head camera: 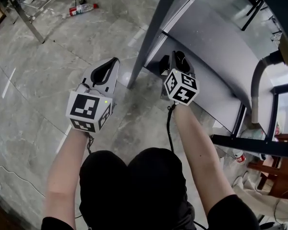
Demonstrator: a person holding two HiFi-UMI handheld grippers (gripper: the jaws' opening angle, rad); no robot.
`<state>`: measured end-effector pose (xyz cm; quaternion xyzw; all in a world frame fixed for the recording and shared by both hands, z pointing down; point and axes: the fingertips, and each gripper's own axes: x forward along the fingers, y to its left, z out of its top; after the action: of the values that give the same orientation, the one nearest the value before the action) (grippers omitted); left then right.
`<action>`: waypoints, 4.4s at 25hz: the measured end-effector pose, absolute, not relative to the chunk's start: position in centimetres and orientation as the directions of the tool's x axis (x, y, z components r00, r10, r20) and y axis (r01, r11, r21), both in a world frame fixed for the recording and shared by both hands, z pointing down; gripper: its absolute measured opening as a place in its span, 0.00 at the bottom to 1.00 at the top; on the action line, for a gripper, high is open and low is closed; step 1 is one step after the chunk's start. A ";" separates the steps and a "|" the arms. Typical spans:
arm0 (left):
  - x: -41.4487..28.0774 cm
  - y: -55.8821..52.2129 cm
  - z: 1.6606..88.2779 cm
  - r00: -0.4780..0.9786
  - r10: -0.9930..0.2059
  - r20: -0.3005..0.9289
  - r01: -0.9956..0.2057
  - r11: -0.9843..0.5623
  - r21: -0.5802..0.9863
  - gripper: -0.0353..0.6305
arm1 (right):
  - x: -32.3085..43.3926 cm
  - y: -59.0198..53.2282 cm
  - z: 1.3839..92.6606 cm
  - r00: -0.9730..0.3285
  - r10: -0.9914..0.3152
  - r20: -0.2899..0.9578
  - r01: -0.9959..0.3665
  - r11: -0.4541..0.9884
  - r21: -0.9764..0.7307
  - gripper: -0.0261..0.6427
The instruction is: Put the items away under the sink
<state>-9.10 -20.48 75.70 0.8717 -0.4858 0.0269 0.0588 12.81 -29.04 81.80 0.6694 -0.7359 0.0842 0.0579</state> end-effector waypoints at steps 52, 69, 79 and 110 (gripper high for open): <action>-16.4 -3.2 29.6 0.476 -0.849 0.229 -0.873 -0.423 0.244 0.07 | 0.4 -3.1 29.6 -0.266 -0.939 0.217 -0.963 0.250 -0.098 0.04; -16.1 5.1 18.7 0.528 -0.840 0.127 -0.839 -0.493 0.229 0.06 | 2.7 3.2 18.1 -0.166 -0.980 0.109 -0.984 0.159 -0.076 0.04; -17.0 3.0 17.7 0.491 -0.862 0.127 -0.866 -0.467 0.176 0.07 | 4.9 -1.8 17.6 -0.160 -0.983 0.092 -0.984 0.151 -0.099 0.04; -7.0 -26.1 19.7 0.436 -0.873 0.220 -0.899 -0.412 0.148 0.07 | 10.5 -29.9 25.3 -0.398 -0.886 0.238 -0.914 0.359 -0.189 0.67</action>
<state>-6.97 -26.14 19.66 0.8384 -0.5284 0.0538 0.1224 10.51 -29.90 25.33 0.5468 -0.8230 0.1462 0.0472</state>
